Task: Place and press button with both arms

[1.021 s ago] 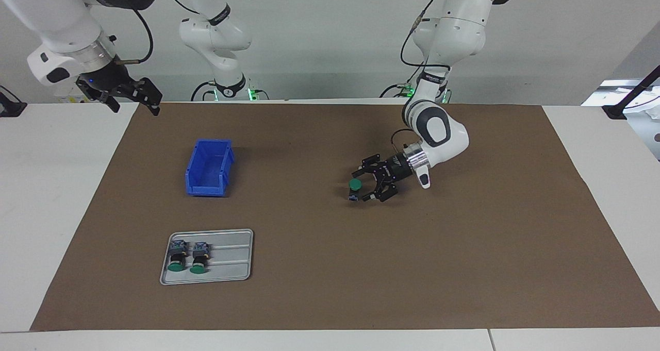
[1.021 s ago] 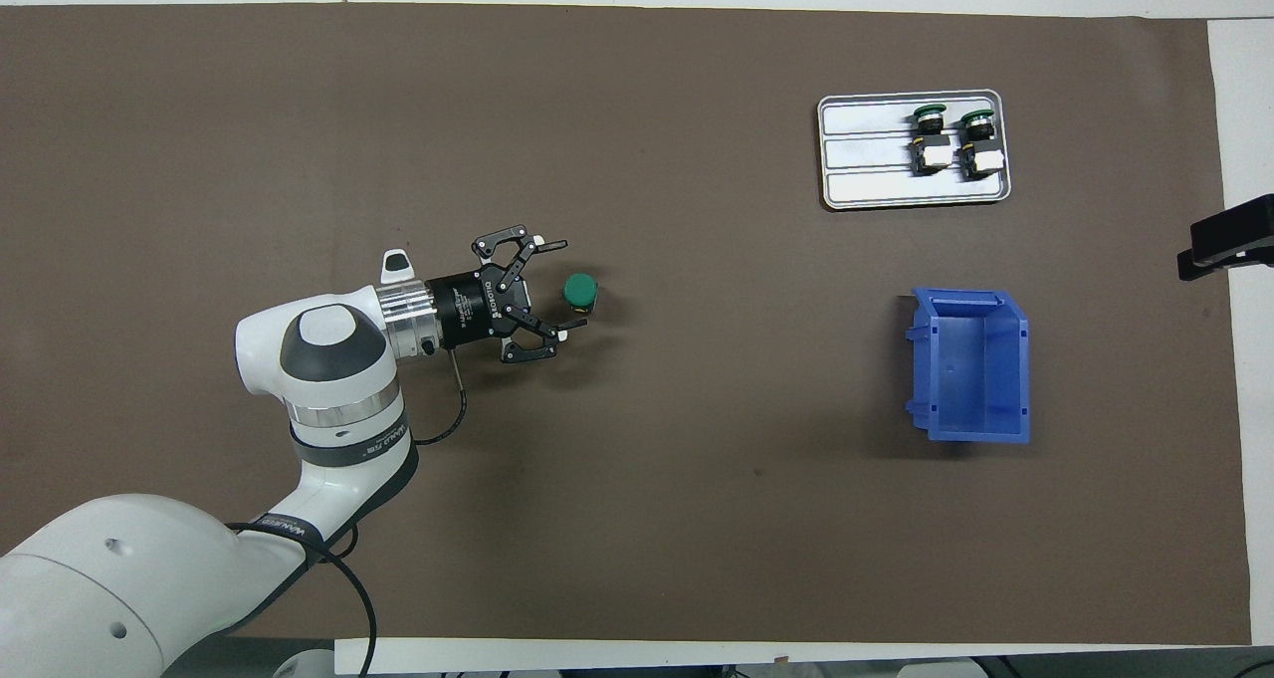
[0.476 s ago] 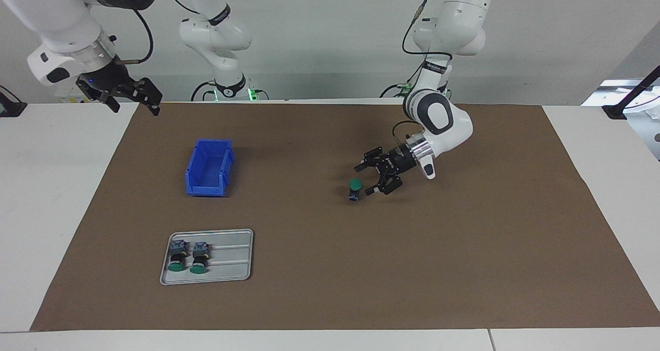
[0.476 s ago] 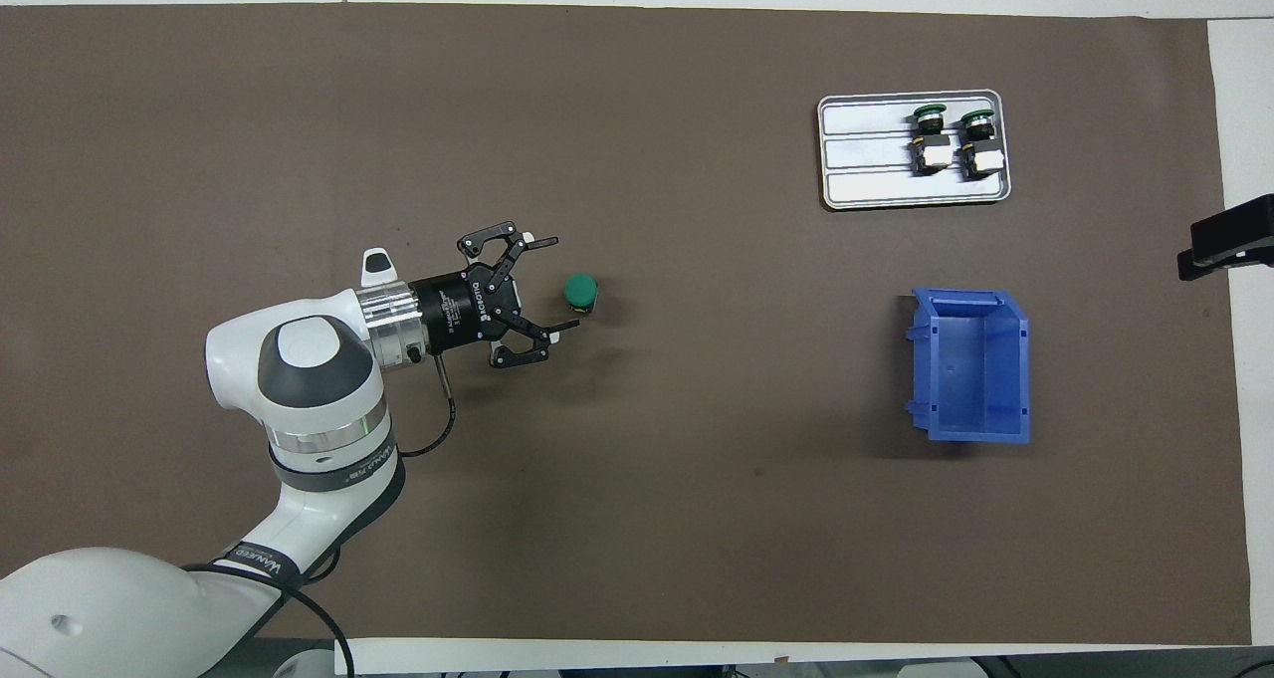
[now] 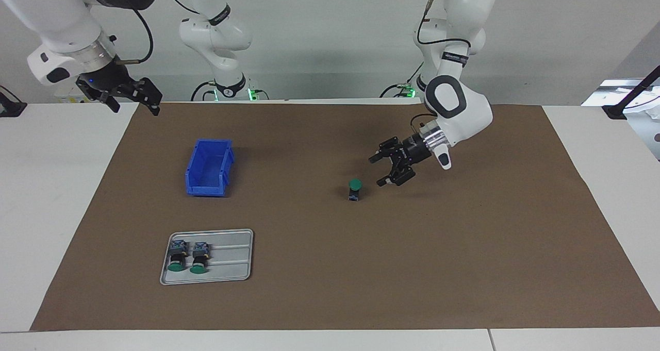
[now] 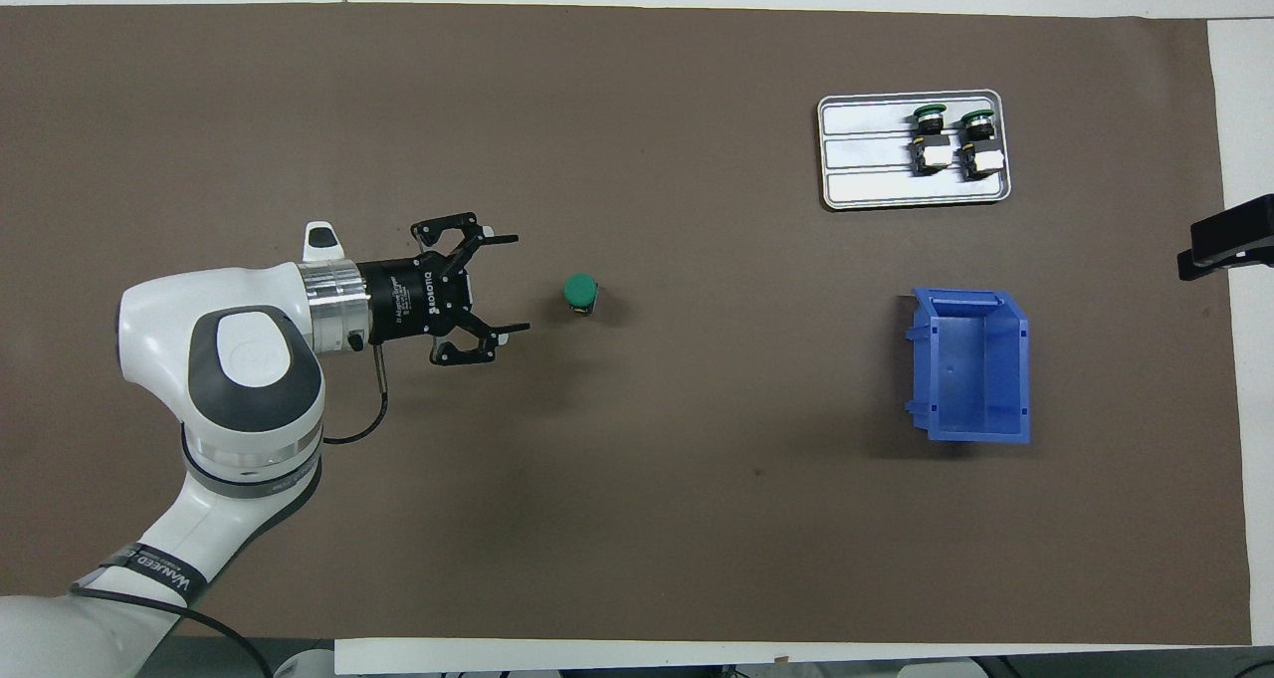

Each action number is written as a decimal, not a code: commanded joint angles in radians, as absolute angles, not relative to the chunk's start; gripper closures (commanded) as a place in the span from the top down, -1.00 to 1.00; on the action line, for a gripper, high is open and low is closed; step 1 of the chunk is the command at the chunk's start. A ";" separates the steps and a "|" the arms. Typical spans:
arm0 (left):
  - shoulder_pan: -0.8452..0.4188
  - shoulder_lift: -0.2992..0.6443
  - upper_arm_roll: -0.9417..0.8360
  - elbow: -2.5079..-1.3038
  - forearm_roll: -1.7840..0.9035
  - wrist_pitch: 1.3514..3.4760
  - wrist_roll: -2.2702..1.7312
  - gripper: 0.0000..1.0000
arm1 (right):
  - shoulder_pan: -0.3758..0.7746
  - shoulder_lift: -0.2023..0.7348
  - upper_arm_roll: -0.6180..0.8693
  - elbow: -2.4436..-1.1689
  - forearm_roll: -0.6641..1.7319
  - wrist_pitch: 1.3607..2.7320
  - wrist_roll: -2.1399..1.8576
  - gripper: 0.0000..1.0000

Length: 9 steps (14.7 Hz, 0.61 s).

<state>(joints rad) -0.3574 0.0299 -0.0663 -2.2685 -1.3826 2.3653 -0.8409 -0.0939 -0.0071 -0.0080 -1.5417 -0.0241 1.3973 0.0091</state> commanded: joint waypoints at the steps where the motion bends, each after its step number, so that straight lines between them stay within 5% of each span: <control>1: -0.336 -0.009 -0.067 -2.272 -1.281 2.332 -0.874 1.00 | -0.097 -0.032 -0.008 -1.571 -0.023 1.411 -0.015 1.00; 9: -0.308 0.000 -0.066 -2.146 -0.827 2.180 -0.942 1.00 | -0.097 -0.032 -0.008 -1.571 -0.023 1.411 -0.015 1.00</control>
<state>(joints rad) -0.3182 -0.0016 -0.0643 -2.1787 -0.9095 2.2276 -0.9241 -0.0939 -0.0071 -0.0080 -1.5417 -0.0241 1.3973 0.0091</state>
